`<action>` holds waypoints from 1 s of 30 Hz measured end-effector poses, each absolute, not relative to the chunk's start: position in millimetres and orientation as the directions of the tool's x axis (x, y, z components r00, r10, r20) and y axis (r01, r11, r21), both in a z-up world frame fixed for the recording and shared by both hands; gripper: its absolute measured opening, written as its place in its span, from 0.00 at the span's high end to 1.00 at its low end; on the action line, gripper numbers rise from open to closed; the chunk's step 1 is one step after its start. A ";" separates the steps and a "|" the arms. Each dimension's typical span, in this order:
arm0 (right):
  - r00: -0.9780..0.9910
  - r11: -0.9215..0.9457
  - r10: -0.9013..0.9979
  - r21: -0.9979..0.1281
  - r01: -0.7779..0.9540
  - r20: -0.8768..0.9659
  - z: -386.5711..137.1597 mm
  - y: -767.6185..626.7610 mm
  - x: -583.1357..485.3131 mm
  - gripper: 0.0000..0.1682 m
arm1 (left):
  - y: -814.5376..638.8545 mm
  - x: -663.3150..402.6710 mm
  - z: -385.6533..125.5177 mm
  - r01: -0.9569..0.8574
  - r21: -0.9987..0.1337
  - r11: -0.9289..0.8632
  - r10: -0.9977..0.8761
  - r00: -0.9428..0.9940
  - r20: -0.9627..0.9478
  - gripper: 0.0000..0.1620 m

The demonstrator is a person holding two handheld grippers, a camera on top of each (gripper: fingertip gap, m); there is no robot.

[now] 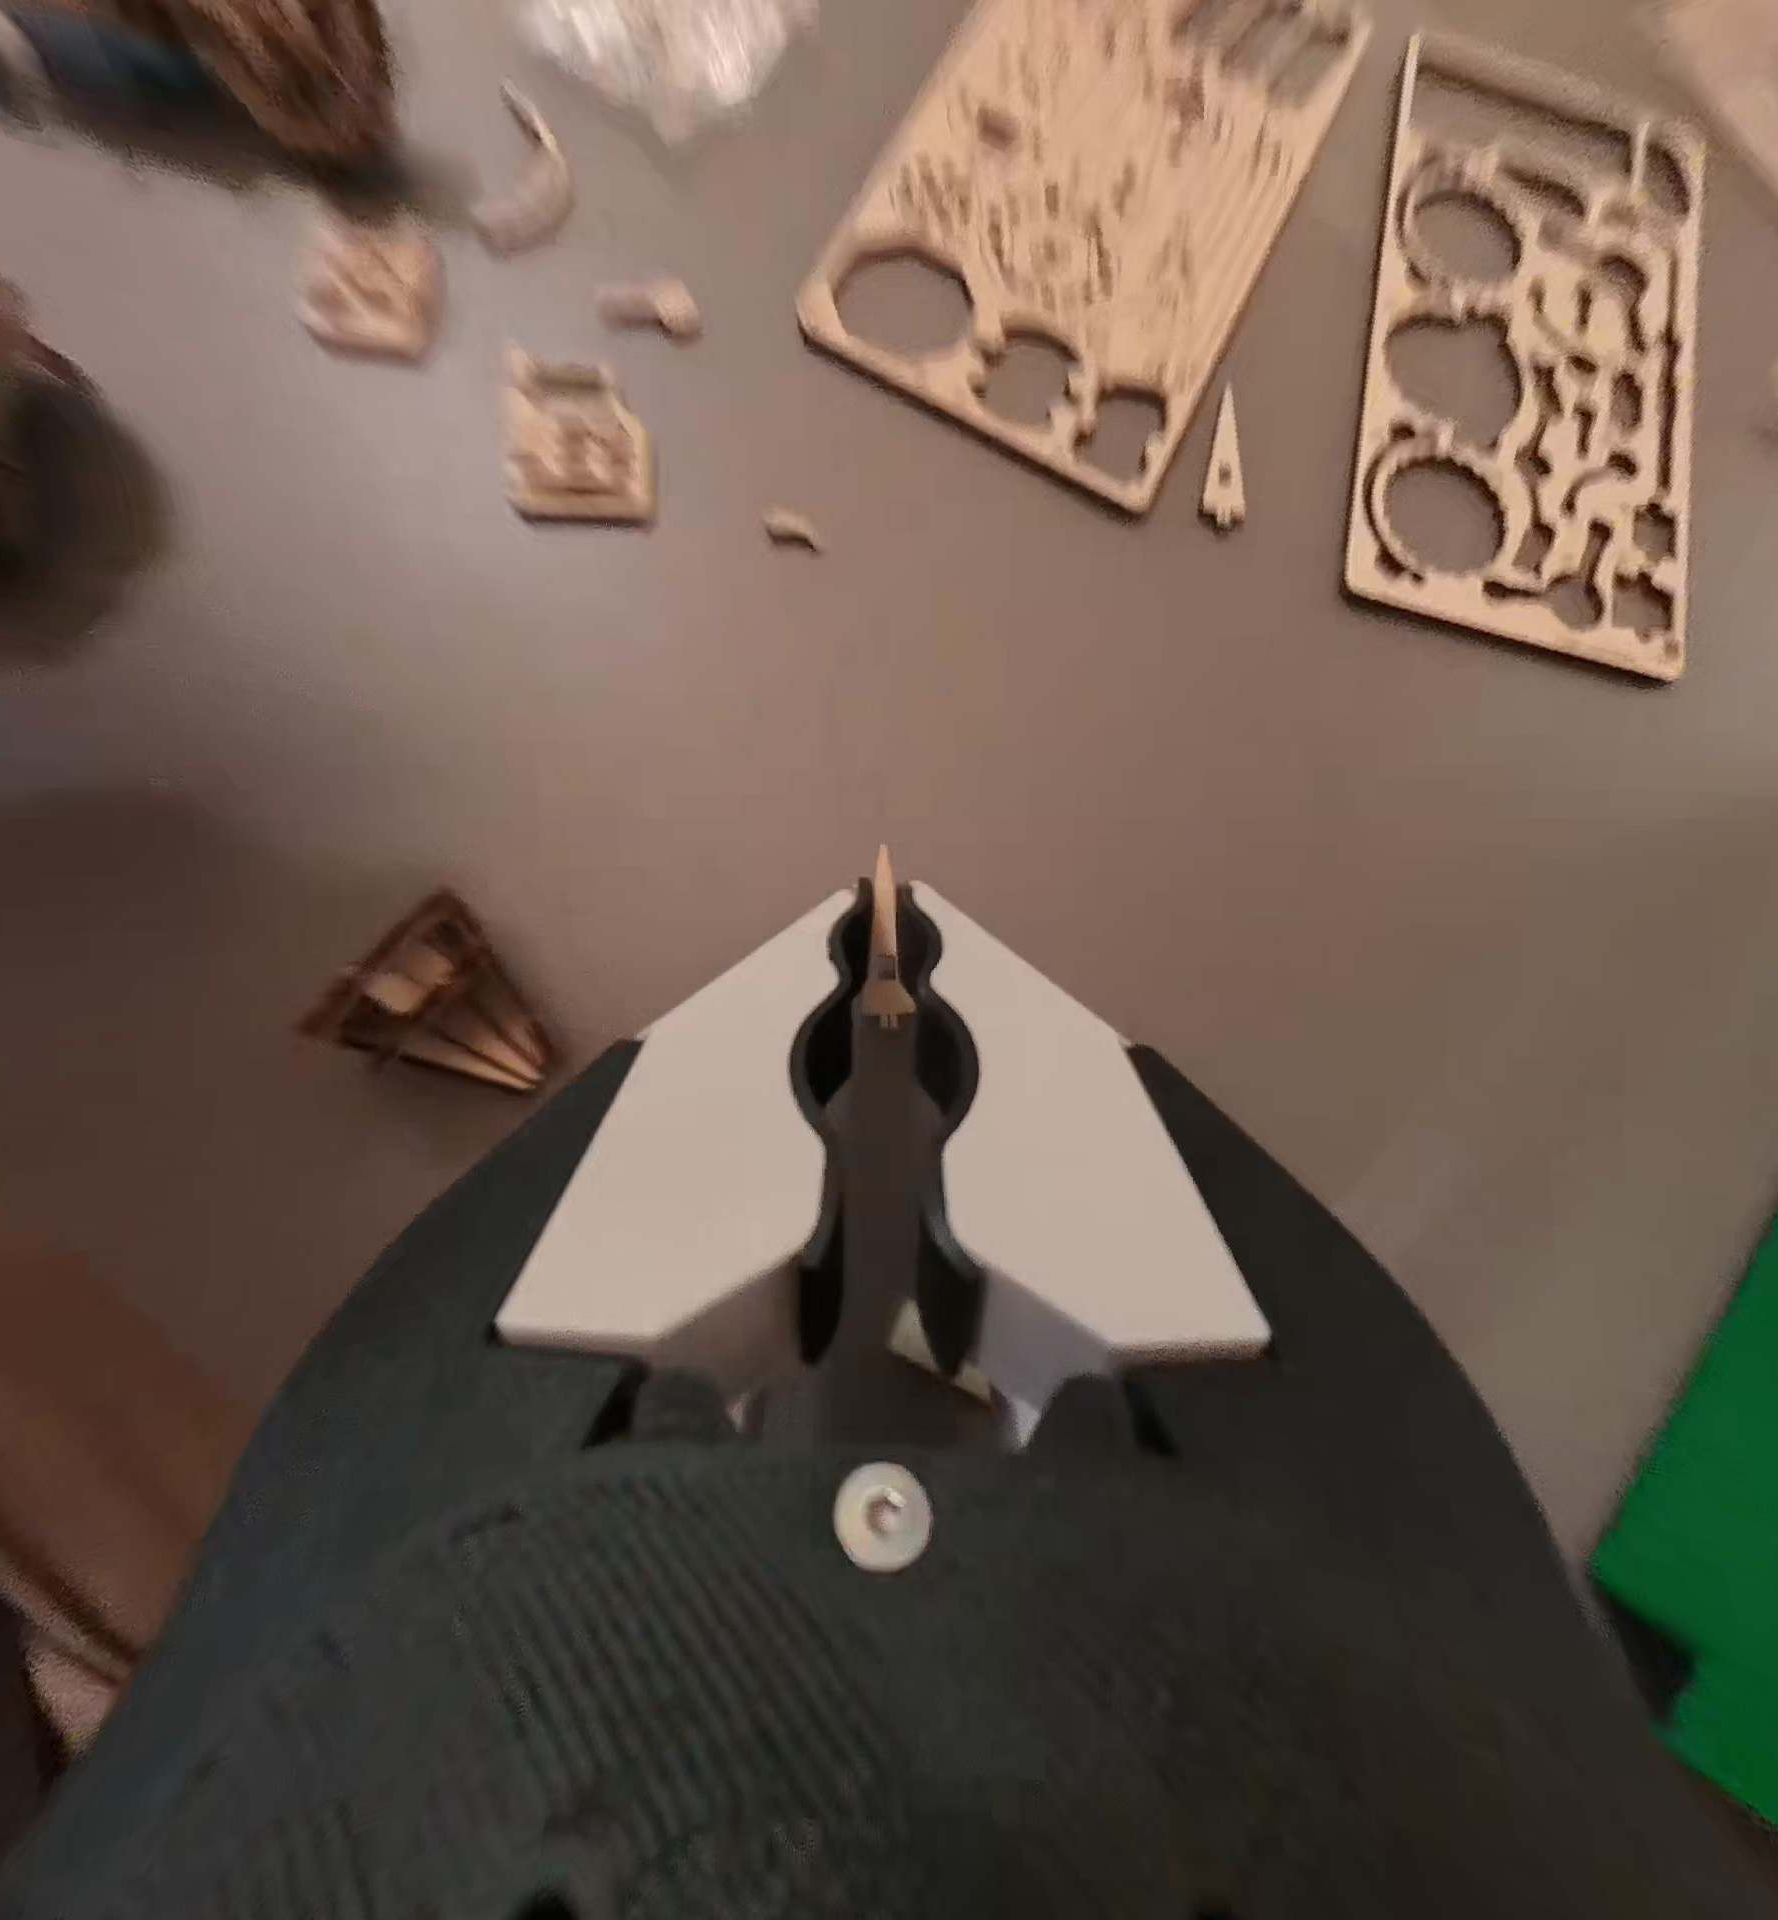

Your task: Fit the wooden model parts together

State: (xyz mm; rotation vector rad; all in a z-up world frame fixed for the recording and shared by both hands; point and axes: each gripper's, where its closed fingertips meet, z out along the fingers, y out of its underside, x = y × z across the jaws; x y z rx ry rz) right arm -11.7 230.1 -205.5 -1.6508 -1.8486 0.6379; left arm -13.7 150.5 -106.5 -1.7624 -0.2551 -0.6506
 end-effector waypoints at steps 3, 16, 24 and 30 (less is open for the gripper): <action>-0.140 -0.136 0.965 -0.877 0.461 -0.223 -143.9 195.8 -13.8 0.99 | 141.8 -1.0 -106.3 0.480 -0.857 -0.188 -0.178 0.841 0.511 0.79; -0.307 -0.768 0.554 -0.617 0.170 -0.774 -81.9 141.1 6.4 0.99 | 134.7 26.4 -101.0 0.277 -0.960 -0.047 -0.131 0.951 0.280 0.84; -0.259 -0.778 0.566 -0.611 0.146 -0.783 -88.3 140.5 6.0 0.99 | 137.5 25.8 -99.3 0.119 -0.993 -0.016 -0.072 0.990 0.119 0.98; -0.362 -0.772 0.517 -0.605 0.194 -0.776 -84.5 147.2 16.7 1.00 | 136.0 11.8 -95.9 0.266 -0.964 -0.018 -0.115 0.957 0.267 1.00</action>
